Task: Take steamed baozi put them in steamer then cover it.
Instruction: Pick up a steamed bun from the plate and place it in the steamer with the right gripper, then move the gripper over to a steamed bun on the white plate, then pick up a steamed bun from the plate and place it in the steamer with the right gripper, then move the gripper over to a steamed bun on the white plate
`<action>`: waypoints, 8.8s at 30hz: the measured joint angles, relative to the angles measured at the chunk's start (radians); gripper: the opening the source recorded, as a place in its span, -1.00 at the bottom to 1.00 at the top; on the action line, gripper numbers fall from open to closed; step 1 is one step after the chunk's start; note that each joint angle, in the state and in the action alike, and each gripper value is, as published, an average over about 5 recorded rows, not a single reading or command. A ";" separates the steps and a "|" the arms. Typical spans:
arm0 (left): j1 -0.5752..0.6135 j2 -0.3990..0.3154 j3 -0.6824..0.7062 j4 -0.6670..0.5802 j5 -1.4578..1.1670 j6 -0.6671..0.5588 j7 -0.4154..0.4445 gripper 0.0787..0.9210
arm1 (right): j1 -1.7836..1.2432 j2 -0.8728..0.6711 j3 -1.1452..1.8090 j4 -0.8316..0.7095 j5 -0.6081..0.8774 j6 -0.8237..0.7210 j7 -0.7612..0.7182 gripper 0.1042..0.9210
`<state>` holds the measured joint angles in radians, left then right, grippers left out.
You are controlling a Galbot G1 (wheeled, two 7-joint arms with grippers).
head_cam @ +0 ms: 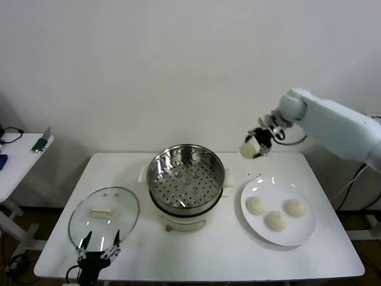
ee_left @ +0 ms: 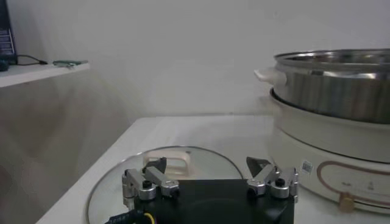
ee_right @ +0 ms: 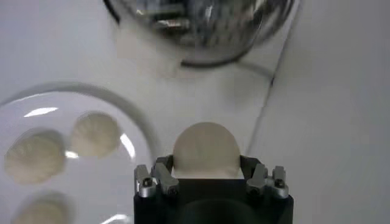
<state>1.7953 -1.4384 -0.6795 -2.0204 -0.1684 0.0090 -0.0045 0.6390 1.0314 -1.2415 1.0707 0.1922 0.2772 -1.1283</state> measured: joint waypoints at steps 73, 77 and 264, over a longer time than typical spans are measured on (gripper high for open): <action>-0.029 0.001 0.027 -0.007 0.013 -0.002 -0.002 0.77 | 0.273 -0.216 -0.640 0.324 0.436 -0.361 0.197 0.76; -0.028 -0.001 0.025 -0.007 0.012 -0.002 -0.002 0.77 | 0.208 -0.251 -0.622 0.349 0.423 -0.448 0.226 0.76; -0.010 -0.054 0.018 -0.049 0.040 0.037 -0.008 0.77 | -0.260 -0.382 -0.326 0.327 0.203 -0.678 0.351 0.48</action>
<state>1.7855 -1.4922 -0.6617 -2.0696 -0.1284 0.0456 -0.0124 0.3789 0.6499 -1.5672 1.3977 0.3956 -0.4005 -0.7772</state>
